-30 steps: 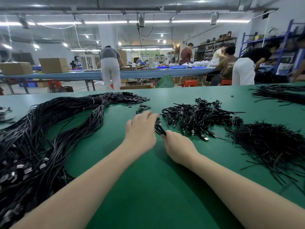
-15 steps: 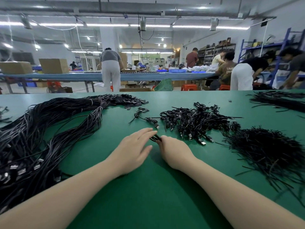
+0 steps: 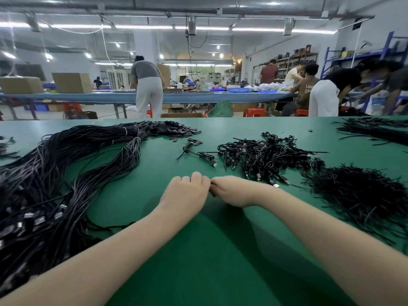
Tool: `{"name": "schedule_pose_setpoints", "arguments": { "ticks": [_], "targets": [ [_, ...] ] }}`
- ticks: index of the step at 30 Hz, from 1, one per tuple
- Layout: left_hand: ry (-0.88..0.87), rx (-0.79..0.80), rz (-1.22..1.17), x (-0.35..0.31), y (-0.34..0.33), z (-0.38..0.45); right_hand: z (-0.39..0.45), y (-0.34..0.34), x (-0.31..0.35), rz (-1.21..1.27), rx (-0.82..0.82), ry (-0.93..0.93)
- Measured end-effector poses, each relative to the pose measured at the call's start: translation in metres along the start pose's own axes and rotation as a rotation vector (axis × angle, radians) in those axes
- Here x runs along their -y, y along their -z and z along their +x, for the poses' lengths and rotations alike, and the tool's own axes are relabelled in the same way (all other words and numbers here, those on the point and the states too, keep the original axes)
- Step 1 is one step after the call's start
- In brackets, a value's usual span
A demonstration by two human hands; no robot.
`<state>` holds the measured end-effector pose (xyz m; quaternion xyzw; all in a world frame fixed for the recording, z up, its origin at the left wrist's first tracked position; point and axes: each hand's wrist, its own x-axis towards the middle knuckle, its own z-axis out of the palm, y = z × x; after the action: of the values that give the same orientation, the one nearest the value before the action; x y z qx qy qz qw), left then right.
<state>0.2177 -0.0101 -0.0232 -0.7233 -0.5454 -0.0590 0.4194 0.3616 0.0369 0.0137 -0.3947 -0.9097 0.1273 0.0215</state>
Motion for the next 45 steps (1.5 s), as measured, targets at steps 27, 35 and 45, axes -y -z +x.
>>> {"name": "schedule_pose_setpoints", "arguments": {
  "ticks": [27,35,45],
  "targets": [
    [0.361,0.214,-0.932,-0.009,-0.014,0.003,-0.125,0.063,-0.158,-0.734,-0.100,-0.852],
    [0.491,0.185,-1.171,-0.005,-0.021,0.001,-0.119,0.058,-0.169,-0.872,-0.220,-0.761],
    [0.528,0.215,-1.251,-0.004,-0.025,0.000,-0.115,0.044,-0.164,-0.923,-0.311,-0.781]
  ]
}}
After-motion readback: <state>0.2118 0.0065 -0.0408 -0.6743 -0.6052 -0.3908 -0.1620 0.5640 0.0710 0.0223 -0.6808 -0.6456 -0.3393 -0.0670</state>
